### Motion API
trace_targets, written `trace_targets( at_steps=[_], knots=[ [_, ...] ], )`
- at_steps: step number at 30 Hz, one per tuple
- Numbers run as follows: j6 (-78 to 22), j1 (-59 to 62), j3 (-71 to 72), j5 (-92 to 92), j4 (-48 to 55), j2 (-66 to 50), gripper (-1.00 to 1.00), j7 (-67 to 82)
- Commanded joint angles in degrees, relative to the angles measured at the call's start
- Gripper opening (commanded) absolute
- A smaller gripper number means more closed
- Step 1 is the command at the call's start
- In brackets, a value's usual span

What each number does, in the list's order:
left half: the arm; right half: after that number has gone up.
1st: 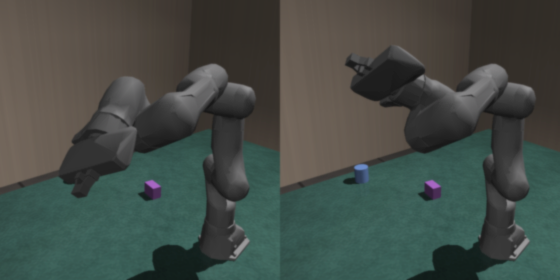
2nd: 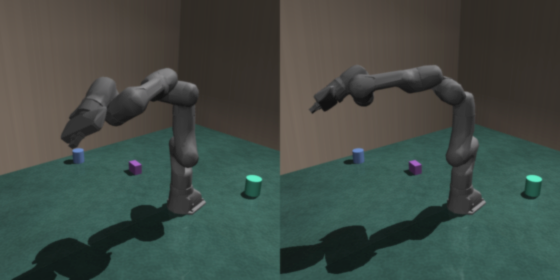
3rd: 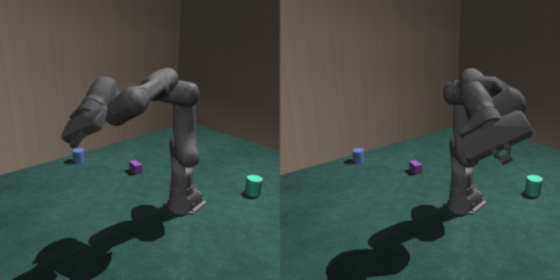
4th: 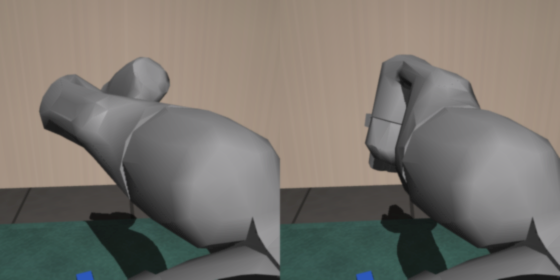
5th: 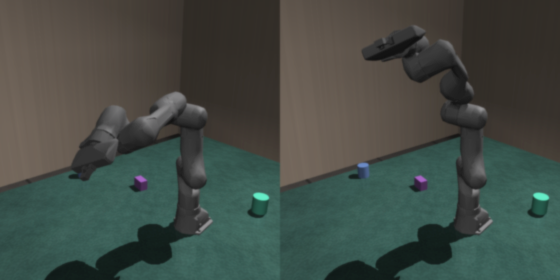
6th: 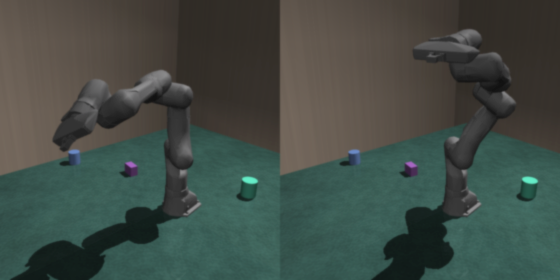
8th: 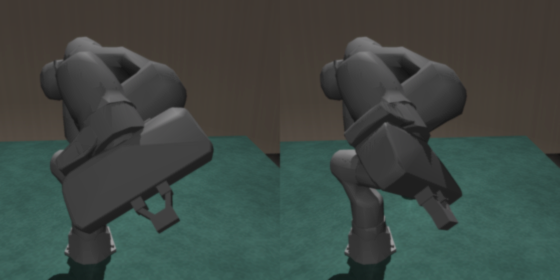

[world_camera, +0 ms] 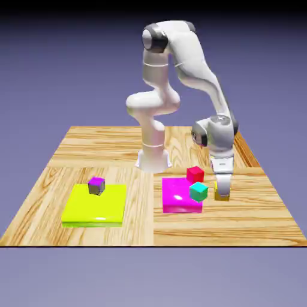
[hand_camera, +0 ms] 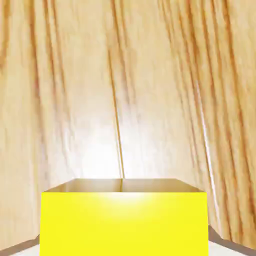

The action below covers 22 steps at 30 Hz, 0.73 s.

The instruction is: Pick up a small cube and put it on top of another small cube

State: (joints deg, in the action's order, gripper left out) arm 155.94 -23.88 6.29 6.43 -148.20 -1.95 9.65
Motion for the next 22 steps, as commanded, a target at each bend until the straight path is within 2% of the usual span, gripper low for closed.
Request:
trace_targets(
  at_steps=[1,10,12,18,19,22],
  knots=[
    [-1.35,-1.27,-2.07,-0.26,-0.44,2.08,-1.0,-0.81],
    [-13.12,-11.48,-19.31,-3.79,-6.5,20.5,-1.0,-9.13],
    [-12.09,-11.25,-18.09,-4.98,-8.56,19.97,-1.0,-10.1],
    [1.09,-12.57,-17.71,1.81,-9.99,7.87,-1.0,-5.08],
    [1.09,-12.57,-17.71,1.81,-9.99,7.87,1.0,-5.08],
    [-3.43,-12.12,-17.84,-0.52,-9.5,12.02,1.0,-6.8]
  ],
)
